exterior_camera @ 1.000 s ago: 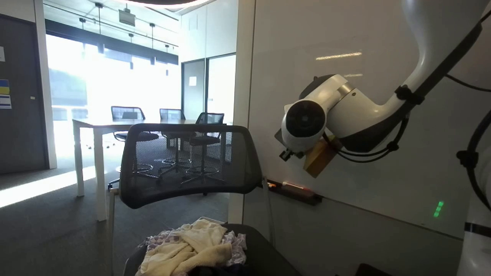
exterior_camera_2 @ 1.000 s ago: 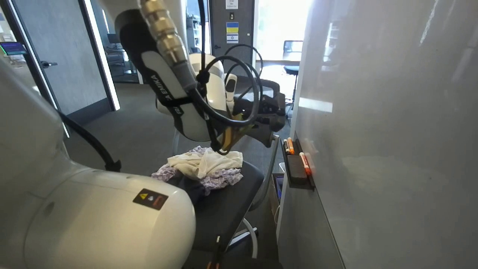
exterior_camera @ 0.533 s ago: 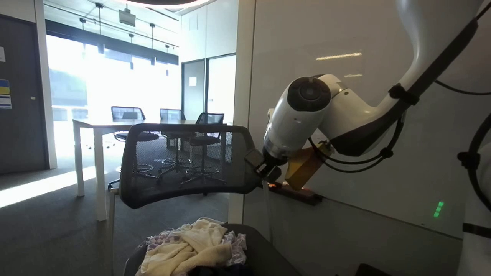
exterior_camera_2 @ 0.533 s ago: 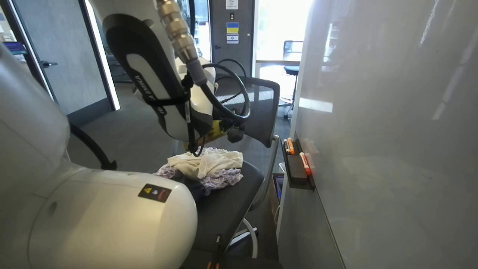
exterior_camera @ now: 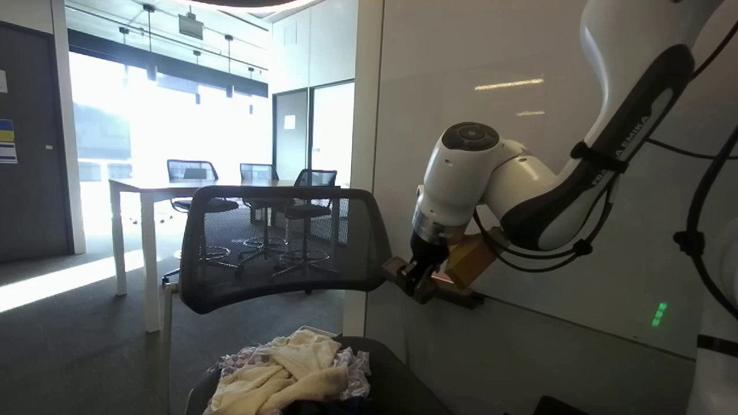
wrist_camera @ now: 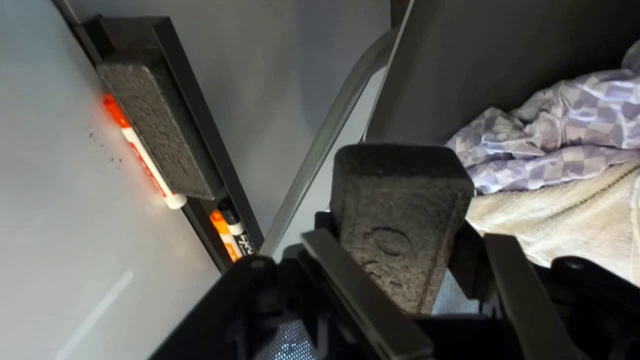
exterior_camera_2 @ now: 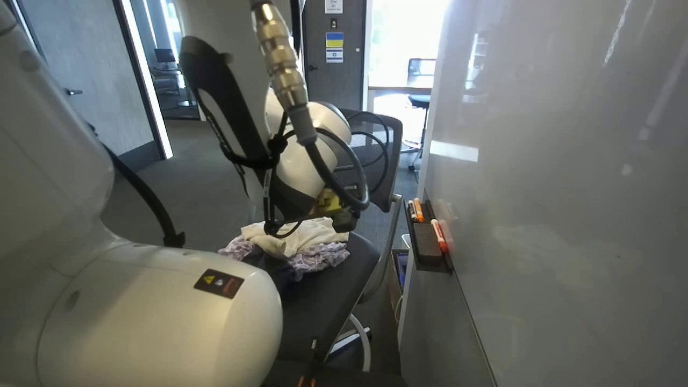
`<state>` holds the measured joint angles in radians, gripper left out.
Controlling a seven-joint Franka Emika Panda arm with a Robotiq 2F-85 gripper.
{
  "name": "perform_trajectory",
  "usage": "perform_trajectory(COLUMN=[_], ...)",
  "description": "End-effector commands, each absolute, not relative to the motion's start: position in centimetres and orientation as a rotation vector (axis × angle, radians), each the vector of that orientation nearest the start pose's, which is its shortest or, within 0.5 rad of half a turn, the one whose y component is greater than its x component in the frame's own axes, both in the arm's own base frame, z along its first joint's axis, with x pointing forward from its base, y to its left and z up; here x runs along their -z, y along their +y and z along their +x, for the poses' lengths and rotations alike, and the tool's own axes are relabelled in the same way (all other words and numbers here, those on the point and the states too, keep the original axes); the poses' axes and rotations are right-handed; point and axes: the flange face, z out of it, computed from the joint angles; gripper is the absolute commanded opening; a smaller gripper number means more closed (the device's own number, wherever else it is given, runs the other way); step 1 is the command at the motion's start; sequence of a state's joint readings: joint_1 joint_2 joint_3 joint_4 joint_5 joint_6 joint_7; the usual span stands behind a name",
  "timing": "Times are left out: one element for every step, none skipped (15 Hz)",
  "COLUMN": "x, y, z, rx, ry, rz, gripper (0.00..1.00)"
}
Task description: Pick up the duster, then rub something off of the board
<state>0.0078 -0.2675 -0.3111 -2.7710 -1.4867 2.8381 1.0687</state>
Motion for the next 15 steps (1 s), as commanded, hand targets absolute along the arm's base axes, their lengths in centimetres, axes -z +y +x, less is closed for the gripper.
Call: perform_trajectory(x=[-29.8,-29.2,-28.2,-27.4,-26.4,-25.4,-24.2,-22.8,-22.1,-20.8,-19.4,-18.7,-17.9,-17.5,-17.0], y=[-6.4,-6.3,-6.0,-5.7,-5.5,-5.3,-5.0,-4.8,-4.6,-4.3,-3.7,-3.3,-2.6,-2.4,-2.2], z=[37.6,37.8,38.3,38.4,38.5,38.7,38.8,38.9,39.0,39.0,38.9,38.9,38.8,38.7,38.6], rx=[0.727,0.678,0.62,0.561,0.502,0.447,0.402,0.36,0.333,0.294,0.26,0.229,0.198,0.171,0.133], ry=[-0.01,-0.043,-0.076,-0.101,-0.123,-0.141,-0.155,-0.169,-0.175,-0.184,-0.193,-0.201,-0.205,-0.215,-0.224], rz=[-3.424,-3.409,-3.373,-3.357,-3.337,-3.319,-3.299,-3.281,-3.269,-3.26,-3.235,-3.229,-3.201,-3.184,-3.162], gripper=[0.32,0.32,0.32,0.32,0.32,0.32,0.32,0.32,0.32,0.32,0.32,0.32,0.32,0.32,0.32])
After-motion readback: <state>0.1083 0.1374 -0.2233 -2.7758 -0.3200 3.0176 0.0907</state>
